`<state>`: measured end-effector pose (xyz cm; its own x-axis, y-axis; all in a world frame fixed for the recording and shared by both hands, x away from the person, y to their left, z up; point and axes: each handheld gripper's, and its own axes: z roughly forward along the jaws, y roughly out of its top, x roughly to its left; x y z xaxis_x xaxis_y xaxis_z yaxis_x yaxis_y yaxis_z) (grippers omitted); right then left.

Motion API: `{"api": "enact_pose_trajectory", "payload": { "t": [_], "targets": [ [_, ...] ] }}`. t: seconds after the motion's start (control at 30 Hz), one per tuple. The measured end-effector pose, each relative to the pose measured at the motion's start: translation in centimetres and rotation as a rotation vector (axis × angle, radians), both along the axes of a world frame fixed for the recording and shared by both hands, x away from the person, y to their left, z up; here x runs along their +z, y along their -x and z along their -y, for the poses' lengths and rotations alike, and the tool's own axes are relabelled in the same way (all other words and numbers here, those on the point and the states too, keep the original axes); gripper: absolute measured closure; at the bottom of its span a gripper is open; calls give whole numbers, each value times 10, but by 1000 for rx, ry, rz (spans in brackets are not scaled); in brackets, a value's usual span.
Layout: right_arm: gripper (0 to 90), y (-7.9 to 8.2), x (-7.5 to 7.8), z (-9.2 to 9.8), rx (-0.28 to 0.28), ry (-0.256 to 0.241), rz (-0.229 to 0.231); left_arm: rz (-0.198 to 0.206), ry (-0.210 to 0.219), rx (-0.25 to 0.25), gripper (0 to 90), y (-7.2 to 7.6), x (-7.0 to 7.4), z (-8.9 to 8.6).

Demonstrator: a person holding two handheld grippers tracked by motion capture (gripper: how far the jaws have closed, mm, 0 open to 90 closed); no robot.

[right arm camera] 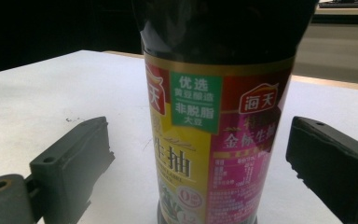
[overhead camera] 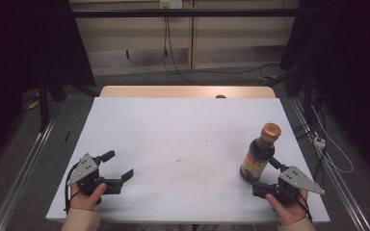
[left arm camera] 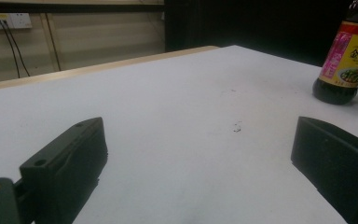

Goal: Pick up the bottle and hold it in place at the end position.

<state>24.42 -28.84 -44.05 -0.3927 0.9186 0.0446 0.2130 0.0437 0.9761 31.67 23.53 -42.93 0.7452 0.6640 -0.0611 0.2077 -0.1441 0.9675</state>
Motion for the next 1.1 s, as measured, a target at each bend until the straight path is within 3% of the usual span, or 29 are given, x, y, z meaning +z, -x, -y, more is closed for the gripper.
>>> {"api": "enact_pose_trajectory", "payload": {
  "t": [0.7,1.1],
  "targets": [
    [118,-5,-1,-1,-14,28,-3,4,-4,-13,38,0,0,5],
    [149,-12,-3,2,-30,18,-18,12,-15,-31,38,0,-1,8]
  ]
}}
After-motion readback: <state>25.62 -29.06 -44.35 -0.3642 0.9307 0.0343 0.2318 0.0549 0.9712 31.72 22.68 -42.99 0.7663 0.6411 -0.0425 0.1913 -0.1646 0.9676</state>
